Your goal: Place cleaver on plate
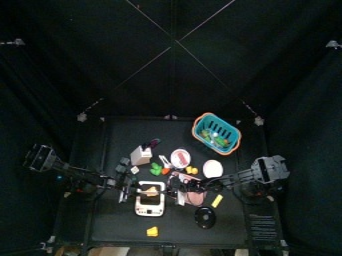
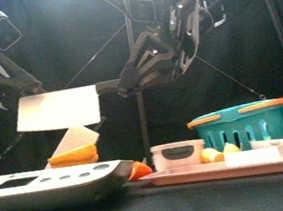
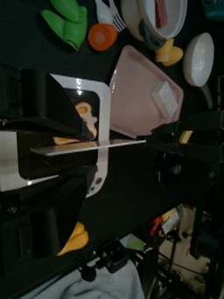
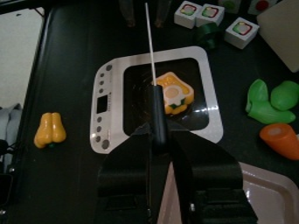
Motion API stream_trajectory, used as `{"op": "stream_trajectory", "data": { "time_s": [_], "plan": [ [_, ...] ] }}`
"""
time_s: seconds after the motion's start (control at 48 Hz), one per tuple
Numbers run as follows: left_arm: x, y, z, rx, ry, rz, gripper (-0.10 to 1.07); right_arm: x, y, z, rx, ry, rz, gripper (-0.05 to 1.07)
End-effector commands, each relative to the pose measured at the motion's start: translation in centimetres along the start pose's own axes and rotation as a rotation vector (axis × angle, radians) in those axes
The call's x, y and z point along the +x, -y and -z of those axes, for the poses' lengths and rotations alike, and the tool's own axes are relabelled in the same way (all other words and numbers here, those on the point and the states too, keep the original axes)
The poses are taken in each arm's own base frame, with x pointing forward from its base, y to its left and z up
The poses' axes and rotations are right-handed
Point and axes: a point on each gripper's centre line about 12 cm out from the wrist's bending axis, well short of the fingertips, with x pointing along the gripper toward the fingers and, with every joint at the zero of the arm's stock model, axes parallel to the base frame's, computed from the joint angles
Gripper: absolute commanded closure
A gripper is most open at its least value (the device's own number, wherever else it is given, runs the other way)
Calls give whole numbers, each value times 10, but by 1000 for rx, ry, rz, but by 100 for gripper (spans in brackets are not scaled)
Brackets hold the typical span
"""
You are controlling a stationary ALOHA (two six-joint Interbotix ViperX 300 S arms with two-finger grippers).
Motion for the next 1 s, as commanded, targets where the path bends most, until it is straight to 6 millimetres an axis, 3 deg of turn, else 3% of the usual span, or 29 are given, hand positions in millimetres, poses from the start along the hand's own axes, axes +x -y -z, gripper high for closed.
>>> {"op": "stream_trajectory", "data": {
  "time_s": [0.0,0.354,0.75,0.979],
  "plan": [
    [-1,2,-15,2,68,10,25,-20,-2,-18,12,62,-11,61],
    [-11,2,-19,5,131,18,25,-49,9,11,92,18,8,61],
    [-10,0,-17,2,124,12,25,-102,23,48,261,-1,22,61],
    [-10,0,-16,2,118,8,25,-111,39,67,368,-29,71,61]
  ]
}}
